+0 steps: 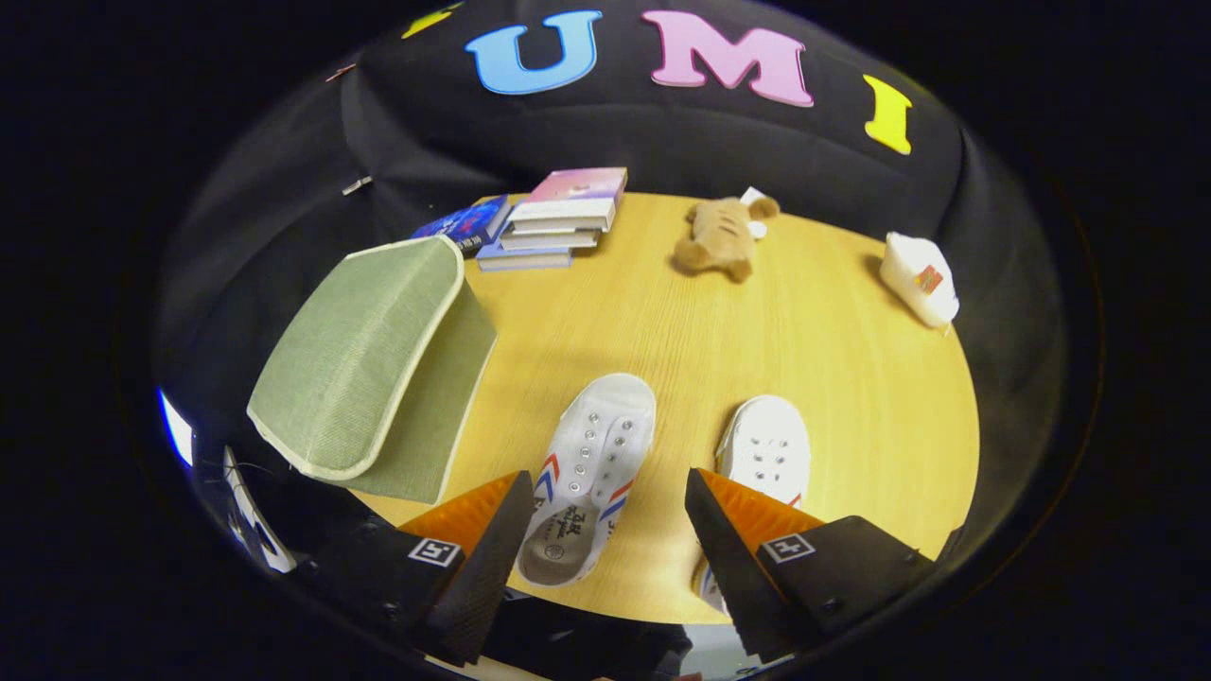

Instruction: Open the storage box then place both shoes into the box .Put the left shoe in first, then the right shoe, with the right side of both shoes facing outward in a uniform manner.

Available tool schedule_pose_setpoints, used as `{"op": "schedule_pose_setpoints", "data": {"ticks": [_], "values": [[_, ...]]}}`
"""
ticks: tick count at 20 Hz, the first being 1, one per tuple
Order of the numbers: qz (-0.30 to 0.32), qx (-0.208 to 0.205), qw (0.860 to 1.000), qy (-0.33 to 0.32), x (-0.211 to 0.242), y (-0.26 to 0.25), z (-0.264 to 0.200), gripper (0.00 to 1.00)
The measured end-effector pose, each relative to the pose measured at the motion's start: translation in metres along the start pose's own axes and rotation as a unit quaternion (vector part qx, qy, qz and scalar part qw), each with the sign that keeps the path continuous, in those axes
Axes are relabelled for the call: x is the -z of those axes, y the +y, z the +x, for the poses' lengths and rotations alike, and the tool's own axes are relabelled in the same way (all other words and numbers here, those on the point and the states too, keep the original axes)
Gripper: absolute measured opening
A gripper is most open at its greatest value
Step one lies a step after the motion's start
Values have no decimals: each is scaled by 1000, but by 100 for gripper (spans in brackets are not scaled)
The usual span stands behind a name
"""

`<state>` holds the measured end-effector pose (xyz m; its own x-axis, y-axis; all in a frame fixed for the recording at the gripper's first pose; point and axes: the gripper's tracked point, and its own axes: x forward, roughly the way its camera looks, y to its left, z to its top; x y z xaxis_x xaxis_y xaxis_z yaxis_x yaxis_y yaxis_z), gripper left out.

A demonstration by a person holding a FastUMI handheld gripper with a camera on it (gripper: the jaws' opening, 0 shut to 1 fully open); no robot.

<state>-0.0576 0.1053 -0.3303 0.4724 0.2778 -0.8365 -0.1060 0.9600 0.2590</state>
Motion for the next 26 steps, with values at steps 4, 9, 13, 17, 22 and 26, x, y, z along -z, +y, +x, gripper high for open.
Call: {"op": "schedule_pose_setpoints", "data": {"ticks": [4,9,13,17,22,26], "values": [[28,-31,999,-15,-8,13,14,98],[88,-274,958,-5,-39,115,5,98],[174,-399,899,50,-55,148,7,97],[235,-477,842,95,-59,173,17,97],[290,-549,773,126,-66,191,26,96],[330,-585,727,141,-71,191,29,95]]}}
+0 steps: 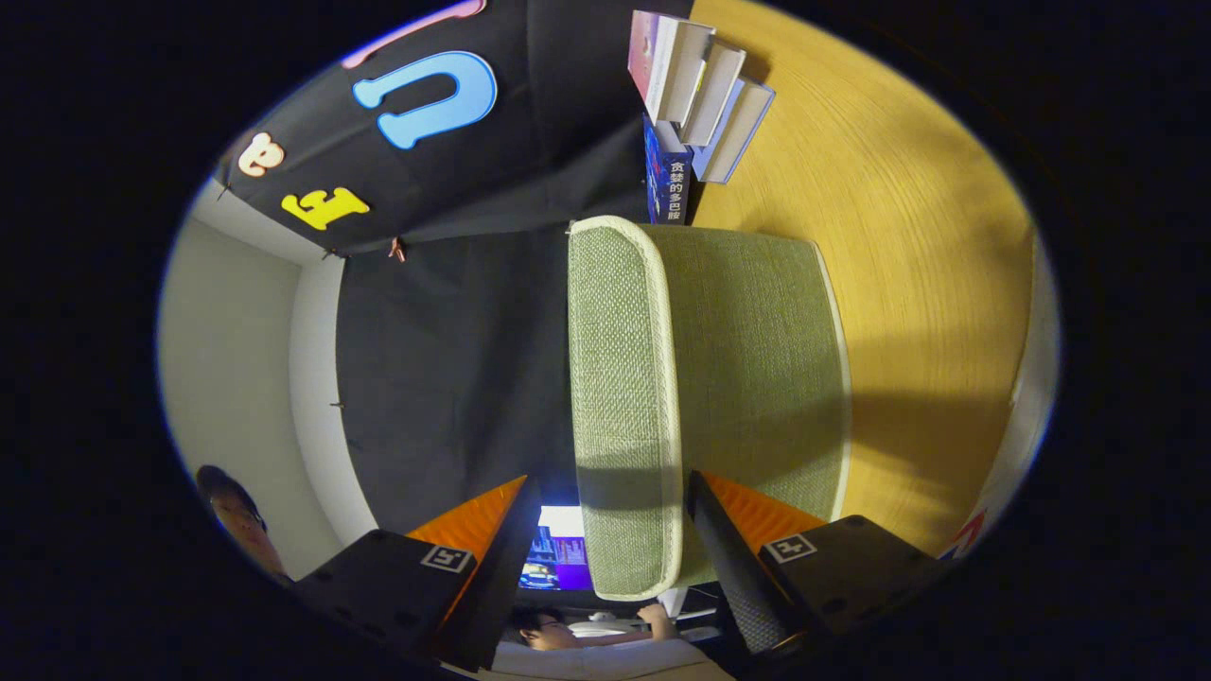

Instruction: Open the storage box then place both shoes into the box .Put the left shoe in first, then the right shoe, with the right side of both shoes facing outward in a uniform manner.

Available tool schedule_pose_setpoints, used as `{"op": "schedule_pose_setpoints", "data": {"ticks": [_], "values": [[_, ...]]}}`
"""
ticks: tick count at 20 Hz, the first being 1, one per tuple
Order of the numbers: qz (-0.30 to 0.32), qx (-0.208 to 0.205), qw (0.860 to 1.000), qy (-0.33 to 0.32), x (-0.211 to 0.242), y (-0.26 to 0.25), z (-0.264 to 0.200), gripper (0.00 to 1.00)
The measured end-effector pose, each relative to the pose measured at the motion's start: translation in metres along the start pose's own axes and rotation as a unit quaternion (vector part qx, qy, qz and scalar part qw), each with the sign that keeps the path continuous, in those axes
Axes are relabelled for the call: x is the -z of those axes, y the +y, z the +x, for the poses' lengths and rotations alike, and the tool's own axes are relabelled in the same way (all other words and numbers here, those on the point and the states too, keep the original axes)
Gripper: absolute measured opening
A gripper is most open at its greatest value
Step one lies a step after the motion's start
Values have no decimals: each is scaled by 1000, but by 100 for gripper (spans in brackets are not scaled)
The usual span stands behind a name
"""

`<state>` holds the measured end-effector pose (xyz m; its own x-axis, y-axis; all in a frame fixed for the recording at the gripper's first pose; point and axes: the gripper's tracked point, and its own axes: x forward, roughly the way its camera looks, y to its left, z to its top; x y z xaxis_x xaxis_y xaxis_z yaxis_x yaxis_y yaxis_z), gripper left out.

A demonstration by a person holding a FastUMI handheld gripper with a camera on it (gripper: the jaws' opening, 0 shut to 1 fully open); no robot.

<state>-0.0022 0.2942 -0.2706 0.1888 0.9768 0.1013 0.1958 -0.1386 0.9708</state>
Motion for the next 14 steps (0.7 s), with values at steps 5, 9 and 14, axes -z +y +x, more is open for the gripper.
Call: {"op": "schedule_pose_setpoints", "data": {"ticks": [5,9,14], "values": [[-4,9,1000,13,1,-13,-3,42],[-50,4,999,2,2,11,-6,8],[-101,-5,995,-6,17,66,-2,5]]}}
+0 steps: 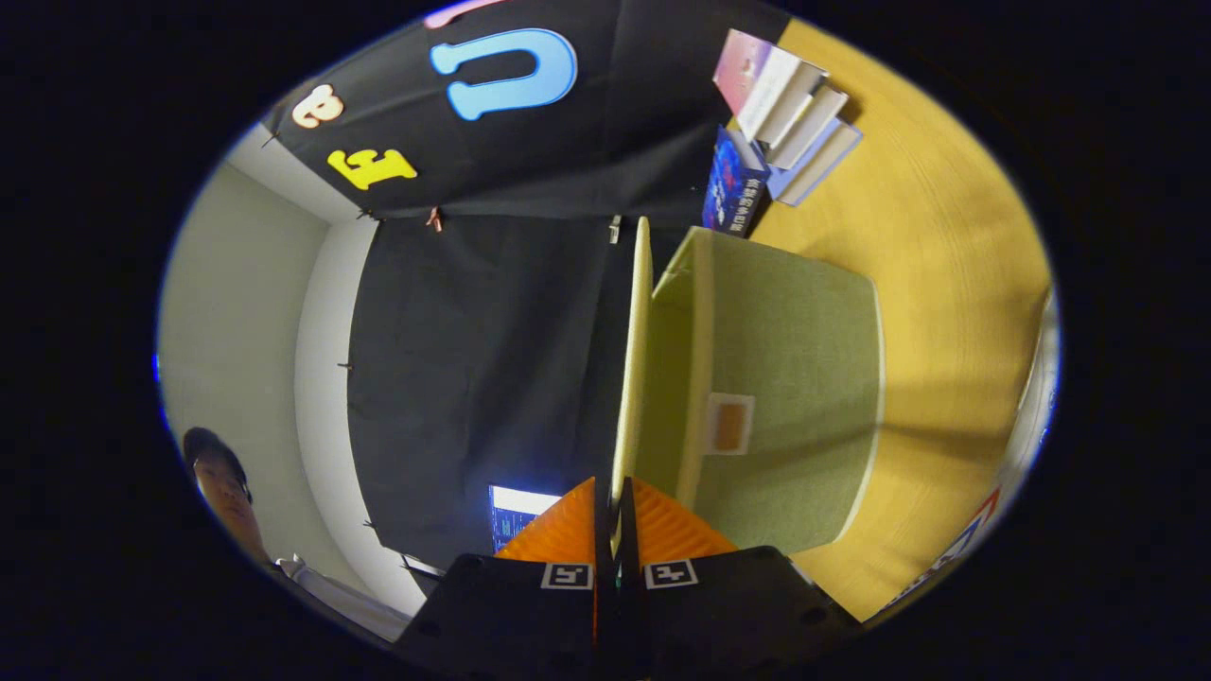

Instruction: Open the storage box then place both shoes into the box .Put the left shoe in first, then the right shoe, with the right side of both shoes facing outward in a uniform manner.

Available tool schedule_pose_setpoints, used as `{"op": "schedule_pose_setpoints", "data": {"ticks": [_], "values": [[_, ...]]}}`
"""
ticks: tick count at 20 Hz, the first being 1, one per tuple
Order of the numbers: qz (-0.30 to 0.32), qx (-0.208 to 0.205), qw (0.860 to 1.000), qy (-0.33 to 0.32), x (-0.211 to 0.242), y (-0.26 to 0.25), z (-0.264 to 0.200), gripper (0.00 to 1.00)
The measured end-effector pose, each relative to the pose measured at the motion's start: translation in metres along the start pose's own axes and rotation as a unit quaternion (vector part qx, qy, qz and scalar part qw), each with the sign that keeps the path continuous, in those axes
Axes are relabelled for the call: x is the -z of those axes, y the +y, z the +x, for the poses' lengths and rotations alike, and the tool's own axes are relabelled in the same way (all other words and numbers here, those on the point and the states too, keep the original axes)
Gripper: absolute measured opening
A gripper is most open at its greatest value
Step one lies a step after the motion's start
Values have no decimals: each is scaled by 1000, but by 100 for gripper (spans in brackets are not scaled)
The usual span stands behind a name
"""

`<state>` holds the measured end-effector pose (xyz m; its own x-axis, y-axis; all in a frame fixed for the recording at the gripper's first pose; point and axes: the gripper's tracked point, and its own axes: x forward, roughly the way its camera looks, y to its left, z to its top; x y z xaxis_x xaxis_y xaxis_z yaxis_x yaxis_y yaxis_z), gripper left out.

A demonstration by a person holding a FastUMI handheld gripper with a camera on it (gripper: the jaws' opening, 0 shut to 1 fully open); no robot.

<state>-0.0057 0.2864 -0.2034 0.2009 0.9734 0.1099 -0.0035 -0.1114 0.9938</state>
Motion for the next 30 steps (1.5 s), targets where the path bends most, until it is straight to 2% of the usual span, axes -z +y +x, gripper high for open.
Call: {"op": "schedule_pose_setpoints", "data": {"ticks": [6,11,18,22,23,25,26,27,30], "values": [[-75,39,996,-32,-14,61,41,6],[-135,48,990,-8,-3,106,102,8],[-125,48,991,22,14,111,187,8],[-130,63,989,44,27,106,221,13],[-135,67,987,51,32,102,227,18],[-142,72,986,57,37,99,230,33],[-147,80,984,57,36,96,229,46],[-154,87,983,55,35,92,227,54],[-166,94,981,40,29,92,213,96]]}}
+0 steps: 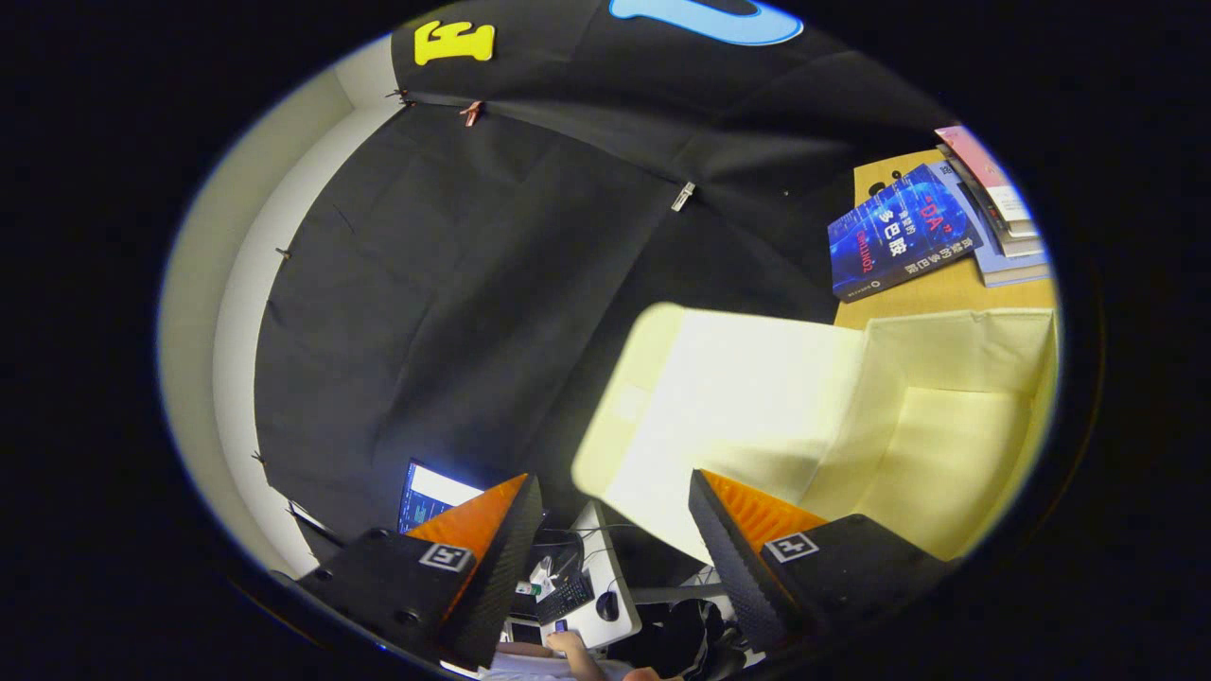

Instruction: Open the storage box then place both shoes into the box .Put the left shoe in first, then the right shoe, with the right side of both shoes facing outward in a uniform manner.

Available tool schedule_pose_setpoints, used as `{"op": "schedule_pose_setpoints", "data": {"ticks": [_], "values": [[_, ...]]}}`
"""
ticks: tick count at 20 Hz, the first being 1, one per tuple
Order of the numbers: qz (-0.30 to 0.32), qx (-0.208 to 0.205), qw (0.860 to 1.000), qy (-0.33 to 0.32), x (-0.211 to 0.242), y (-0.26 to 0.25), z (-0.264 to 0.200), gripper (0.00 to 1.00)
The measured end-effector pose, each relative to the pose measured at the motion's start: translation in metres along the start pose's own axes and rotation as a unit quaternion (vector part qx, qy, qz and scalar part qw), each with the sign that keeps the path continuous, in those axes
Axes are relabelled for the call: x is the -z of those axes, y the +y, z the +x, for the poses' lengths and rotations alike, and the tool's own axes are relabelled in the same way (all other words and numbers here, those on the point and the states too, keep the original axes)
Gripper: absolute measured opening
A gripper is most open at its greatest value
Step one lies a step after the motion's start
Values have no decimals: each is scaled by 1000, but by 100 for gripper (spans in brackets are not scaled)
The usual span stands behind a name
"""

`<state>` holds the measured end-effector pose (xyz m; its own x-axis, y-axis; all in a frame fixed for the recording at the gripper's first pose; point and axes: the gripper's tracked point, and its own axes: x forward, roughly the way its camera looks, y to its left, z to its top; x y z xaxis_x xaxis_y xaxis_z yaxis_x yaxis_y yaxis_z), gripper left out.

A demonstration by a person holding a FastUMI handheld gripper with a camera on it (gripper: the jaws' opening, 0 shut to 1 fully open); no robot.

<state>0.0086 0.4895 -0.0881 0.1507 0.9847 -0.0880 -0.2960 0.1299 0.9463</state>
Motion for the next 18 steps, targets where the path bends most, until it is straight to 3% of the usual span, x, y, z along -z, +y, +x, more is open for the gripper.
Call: {"op": "schedule_pose_setpoints", "data": {"ticks": [3,6,11,18], "values": [[-16,13,1000,-20,-8,-4,-30,96],[-50,54,997,-36,-10,-18,-76,96],[-85,160,981,-71,-16,-70,-169,97],[-56,313,944,-86,15,-151,-290,97]]}}
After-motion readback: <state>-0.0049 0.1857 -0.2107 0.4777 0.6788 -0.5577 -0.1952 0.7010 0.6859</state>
